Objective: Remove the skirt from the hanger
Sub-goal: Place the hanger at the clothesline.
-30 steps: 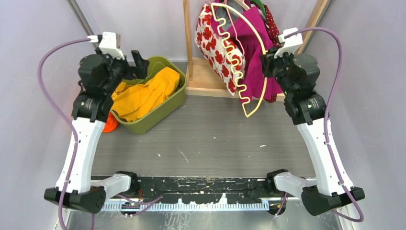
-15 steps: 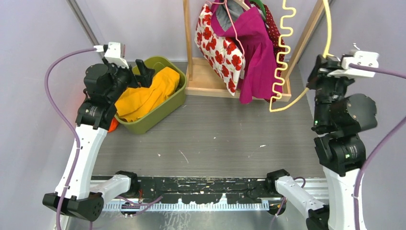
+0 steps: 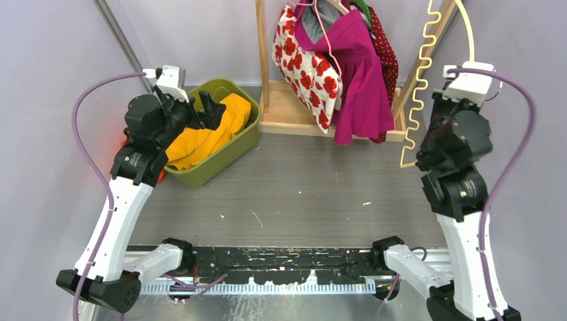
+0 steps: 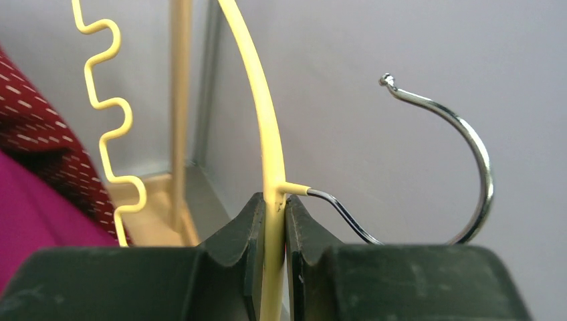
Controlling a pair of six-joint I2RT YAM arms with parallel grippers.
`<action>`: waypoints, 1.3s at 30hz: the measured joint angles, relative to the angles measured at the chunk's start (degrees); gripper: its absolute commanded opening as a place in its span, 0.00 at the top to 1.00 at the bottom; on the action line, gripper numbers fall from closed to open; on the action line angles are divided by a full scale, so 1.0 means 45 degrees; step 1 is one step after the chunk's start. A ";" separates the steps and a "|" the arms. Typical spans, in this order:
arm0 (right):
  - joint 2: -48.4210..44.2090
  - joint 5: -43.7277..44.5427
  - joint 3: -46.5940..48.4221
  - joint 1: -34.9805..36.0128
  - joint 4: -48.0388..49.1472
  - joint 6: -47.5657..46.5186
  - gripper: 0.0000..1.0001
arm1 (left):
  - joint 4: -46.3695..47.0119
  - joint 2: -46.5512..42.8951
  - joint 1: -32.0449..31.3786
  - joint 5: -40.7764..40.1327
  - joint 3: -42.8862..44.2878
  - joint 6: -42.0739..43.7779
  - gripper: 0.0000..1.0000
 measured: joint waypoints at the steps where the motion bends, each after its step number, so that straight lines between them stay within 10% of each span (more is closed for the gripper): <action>1: 0.0126 0.0423 -0.0287 0.0000 0.0287 -0.0452 0.99 | 0.0000 0.0000 -0.0053 0.0000 -0.0005 0.0015 0.01; 14: 0.3643 0.1219 -0.1185 -0.0029 0.2259 -0.2492 0.99 | -0.0073 0.0005 -0.0185 -0.0243 0.0034 0.0355 0.01; 39: 0.9704 -0.1831 0.4935 -0.3167 0.3351 -0.2759 1.00 | -0.0913 -0.0131 -0.0185 -0.1656 0.0466 0.1326 0.01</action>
